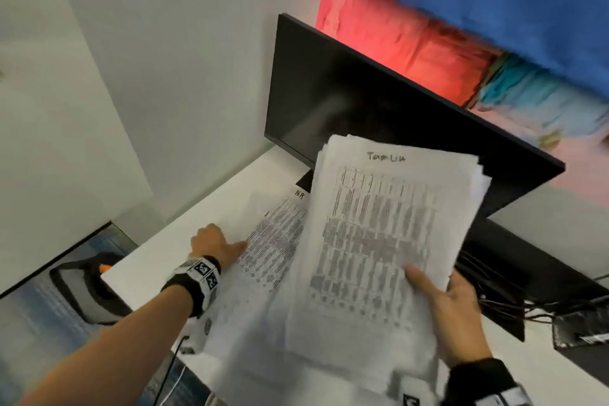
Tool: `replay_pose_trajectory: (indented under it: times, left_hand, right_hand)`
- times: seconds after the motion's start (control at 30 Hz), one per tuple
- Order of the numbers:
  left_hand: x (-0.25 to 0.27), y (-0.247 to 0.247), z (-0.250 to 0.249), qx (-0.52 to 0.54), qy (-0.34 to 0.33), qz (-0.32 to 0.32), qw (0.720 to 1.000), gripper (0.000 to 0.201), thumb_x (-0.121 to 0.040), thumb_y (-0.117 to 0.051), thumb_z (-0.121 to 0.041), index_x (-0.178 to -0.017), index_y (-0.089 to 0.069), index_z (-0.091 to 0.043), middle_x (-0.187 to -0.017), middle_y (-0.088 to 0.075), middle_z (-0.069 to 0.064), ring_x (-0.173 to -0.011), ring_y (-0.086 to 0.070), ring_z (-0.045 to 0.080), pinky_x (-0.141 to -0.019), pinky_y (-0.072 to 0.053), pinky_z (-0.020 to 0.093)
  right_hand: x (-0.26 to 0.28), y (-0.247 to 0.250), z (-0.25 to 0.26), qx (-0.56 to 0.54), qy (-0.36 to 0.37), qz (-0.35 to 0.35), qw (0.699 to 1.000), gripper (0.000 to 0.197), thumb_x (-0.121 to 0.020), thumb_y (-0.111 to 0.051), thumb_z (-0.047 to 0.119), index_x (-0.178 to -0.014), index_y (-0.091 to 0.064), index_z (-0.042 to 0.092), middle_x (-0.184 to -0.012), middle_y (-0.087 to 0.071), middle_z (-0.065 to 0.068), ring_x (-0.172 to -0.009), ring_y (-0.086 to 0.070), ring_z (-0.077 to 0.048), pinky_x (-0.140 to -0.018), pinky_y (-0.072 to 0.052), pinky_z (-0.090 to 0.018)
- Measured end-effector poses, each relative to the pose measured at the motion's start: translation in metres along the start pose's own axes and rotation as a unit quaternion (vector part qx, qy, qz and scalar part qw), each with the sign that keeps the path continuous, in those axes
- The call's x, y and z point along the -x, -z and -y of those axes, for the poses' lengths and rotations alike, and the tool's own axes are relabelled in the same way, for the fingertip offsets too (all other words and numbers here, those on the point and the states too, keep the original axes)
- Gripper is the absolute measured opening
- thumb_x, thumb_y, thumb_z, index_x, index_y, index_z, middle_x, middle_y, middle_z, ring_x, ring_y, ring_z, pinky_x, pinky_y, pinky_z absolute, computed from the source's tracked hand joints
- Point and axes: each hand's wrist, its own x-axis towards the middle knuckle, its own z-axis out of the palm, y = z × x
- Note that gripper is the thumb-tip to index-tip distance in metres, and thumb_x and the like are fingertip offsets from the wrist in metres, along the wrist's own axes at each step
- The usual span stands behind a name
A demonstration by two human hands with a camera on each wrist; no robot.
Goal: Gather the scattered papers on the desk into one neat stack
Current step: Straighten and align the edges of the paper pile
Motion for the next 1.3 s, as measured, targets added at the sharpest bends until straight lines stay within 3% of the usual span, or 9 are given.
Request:
replay_pose_trajectory:
  times: [0.1, 0.2, 0.3, 0.4, 0.53, 0.73, 0.9, 1.07, 1.3]
  left_hand:
    - [-0.003, -0.013, 0.000, 0.013, -0.071, 0.002, 0.997, 0.066, -0.083, -0.066, -0.056, -0.120, -0.058, -0.001, -0.123, -0.061, 0.019, -0.112, -0.058, 0.038, -0.094, -0.049, 0.043]
    - [0.001, -0.025, -0.009, 0.062, -0.095, 0.050, 0.992, 0.068, -0.087, -0.057, -0.062, -0.120, -0.056, -0.003, -0.120, -0.063, 0.015, -0.106, -0.060, 0.034, -0.091, -0.051, 0.041]
    - [0.004, -0.029, -0.013, 0.085, -0.097, 0.139, 0.982, 0.067, -0.084, -0.069, -0.053, -0.124, -0.044, -0.007, -0.113, -0.060, 0.007, -0.098, -0.060, 0.027, -0.080, -0.049, 0.034]
    - [0.001, -0.034, -0.013, 0.115, -0.087, 0.210, 0.967, 0.068, -0.080, -0.081, -0.028, -0.133, -0.045, -0.004, -0.132, -0.059, 0.012, -0.116, -0.058, 0.030, -0.096, -0.050, 0.038]
    - [0.004, -0.017, -0.009, 0.205, -0.175, 0.259, 0.928, 0.078, -0.076, -0.084, -0.017, -0.145, -0.047, -0.012, -0.144, -0.056, 0.007, -0.130, -0.055, 0.027, -0.113, -0.040, 0.049]
    - [0.021, 0.061, -0.001, 0.355, -0.237, 0.381, 0.820, 0.050, -0.082, -0.073, 0.011, -0.129, -0.060, -0.001, -0.126, -0.071, 0.014, -0.115, -0.069, 0.030, -0.099, -0.055, 0.042]
    - [0.048, 0.088, -0.032, 0.364, -0.295, 0.286, 0.836, 0.046, -0.083, -0.078, -0.005, -0.126, -0.066, -0.010, -0.118, -0.076, 0.000, -0.108, -0.073, 0.015, -0.094, -0.058, 0.037]
    - [0.074, 0.117, -0.075, 0.423, -0.342, 0.173, 0.821, 0.042, -0.080, -0.081, -0.016, -0.121, -0.071, -0.010, -0.112, -0.078, 0.002, -0.103, -0.074, 0.013, -0.088, -0.061, 0.034]
    - [0.077, 0.110, -0.103, 0.485, -0.353, 0.111, 0.792, 0.065, -0.065, -0.091, -0.005, -0.121, -0.056, -0.009, -0.112, -0.072, 0.004, -0.098, -0.073, 0.010, -0.081, -0.060, 0.024]
  right_hand:
    - [-0.018, -0.041, -0.063, -0.012, -0.166, 0.025, 0.986, 0.041, -0.087, -0.073, 0.015, -0.125, -0.064, 0.003, -0.108, -0.078, -0.015, -0.097, -0.075, -0.036, -0.088, -0.057, -0.047]
    - [-0.028, -0.074, -0.126, 0.094, -0.270, 0.039, 0.958, 0.063, -0.079, -0.082, 0.033, -0.129, -0.052, 0.010, -0.125, -0.061, -0.008, -0.106, -0.061, -0.024, -0.095, -0.048, -0.037]
    - [-0.036, -0.093, -0.153, 0.166, -0.240, 0.007, 0.956, 0.065, -0.077, -0.083, 0.030, -0.128, -0.049, 0.009, -0.120, -0.061, -0.006, -0.104, -0.061, -0.023, -0.093, -0.050, -0.035]
    - [-0.041, -0.096, -0.152, 0.152, -0.238, 0.001, 0.959, 0.069, -0.075, -0.084, 0.031, -0.129, -0.047, 0.009, -0.128, -0.061, -0.005, -0.113, -0.061, -0.027, -0.103, -0.049, -0.042]
    - [-0.036, -0.090, -0.133, 0.053, -0.253, 0.015, 0.966, 0.040, -0.081, -0.081, 0.020, -0.115, -0.065, 0.007, -0.107, -0.076, -0.008, -0.094, -0.070, -0.024, -0.073, -0.055, -0.033]
    - [-0.028, -0.086, -0.100, -0.159, -0.190, 0.086, 0.965, 0.061, -0.078, -0.079, 0.016, -0.133, -0.059, -0.003, -0.128, -0.069, -0.023, -0.121, -0.064, -0.038, -0.106, -0.046, -0.051]
    - [-0.016, -0.113, -0.036, -0.046, 0.002, 0.046, 0.998, 0.053, -0.071, -0.083, 0.026, -0.120, -0.070, 0.009, -0.112, -0.078, -0.009, -0.106, -0.074, -0.029, -0.095, -0.055, -0.048]
    - [0.001, -0.109, 0.022, -0.035, 0.171, -0.001, 0.985, 0.038, -0.077, -0.075, 0.017, -0.114, -0.069, 0.021, -0.110, -0.078, 0.006, -0.104, -0.073, -0.012, -0.087, -0.058, -0.026]
    - [-0.018, -0.098, 0.011, 0.003, 0.115, 0.024, 0.993, 0.048, -0.076, -0.081, 0.002, -0.121, -0.069, 0.014, -0.111, -0.078, 0.002, -0.102, -0.074, -0.009, -0.087, -0.058, -0.022]
